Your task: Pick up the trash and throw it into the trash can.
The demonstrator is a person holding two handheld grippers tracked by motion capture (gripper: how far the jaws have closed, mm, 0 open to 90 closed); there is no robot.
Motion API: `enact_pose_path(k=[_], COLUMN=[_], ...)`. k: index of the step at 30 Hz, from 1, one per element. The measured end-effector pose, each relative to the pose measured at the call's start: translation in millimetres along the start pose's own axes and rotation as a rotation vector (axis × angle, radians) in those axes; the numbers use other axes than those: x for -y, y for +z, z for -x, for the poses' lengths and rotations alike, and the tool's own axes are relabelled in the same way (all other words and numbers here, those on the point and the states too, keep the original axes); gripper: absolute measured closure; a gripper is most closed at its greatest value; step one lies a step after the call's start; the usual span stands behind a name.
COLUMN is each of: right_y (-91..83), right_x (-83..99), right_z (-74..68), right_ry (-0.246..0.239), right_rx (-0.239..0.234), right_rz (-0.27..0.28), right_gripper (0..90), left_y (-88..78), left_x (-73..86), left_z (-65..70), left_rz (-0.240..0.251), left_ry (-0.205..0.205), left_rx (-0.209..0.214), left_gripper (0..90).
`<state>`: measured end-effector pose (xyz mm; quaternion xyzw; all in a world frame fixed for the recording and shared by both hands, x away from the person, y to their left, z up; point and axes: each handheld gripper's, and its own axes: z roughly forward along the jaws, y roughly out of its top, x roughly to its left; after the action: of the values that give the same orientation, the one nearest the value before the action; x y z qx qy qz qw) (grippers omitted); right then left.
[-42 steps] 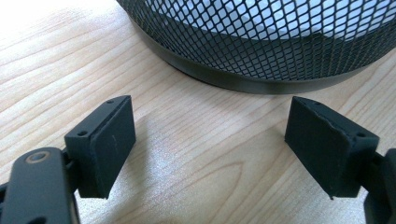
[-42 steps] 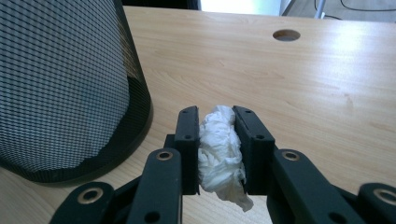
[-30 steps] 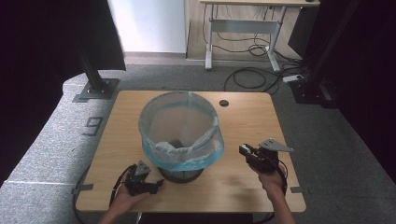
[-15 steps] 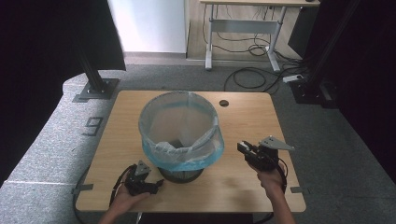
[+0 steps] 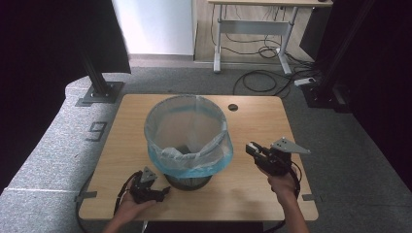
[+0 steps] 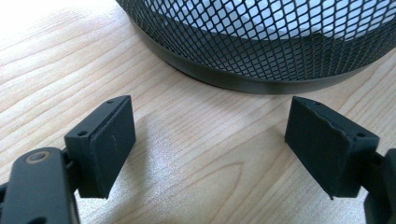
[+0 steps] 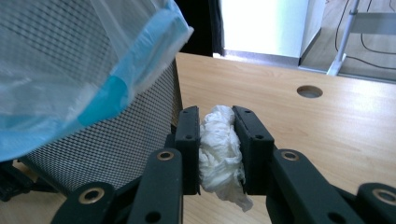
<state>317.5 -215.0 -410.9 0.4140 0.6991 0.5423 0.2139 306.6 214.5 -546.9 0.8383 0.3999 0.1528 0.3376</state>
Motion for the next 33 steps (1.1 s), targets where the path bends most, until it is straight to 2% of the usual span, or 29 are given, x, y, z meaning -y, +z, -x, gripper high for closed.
enact_pose_path(k=[9,14,21,33], right_y=[-8.2,-12.5,-13.8,-16.6], right_x=[-13.6,-24.0,-31.1,-49.6], right_z=[-3.9,-10.5,-11.6,-18.2], right_ry=[-0.01,-0.031,-0.027,-0.054], right_rx=[-0.021,-0.035,-0.034,-0.033], right_rz=[0.035,0.056,0.069,0.084], right_gripper=[72.5,72.5,72.5,72.5], left_y=[0.0,-0.1,-0.1,-0.1], left_x=[0.0,0.1,0.1,0.2], left_z=[0.0,0.1,0.1,0.3], left_rz=[0.0,0.0,0.0,0.0], left_ry=[0.0,-0.001,-0.001,-0.003], left_rx=[0.0,-0.001,0.0,0.0], left_gripper=[16.1,16.1,16.1,16.1])
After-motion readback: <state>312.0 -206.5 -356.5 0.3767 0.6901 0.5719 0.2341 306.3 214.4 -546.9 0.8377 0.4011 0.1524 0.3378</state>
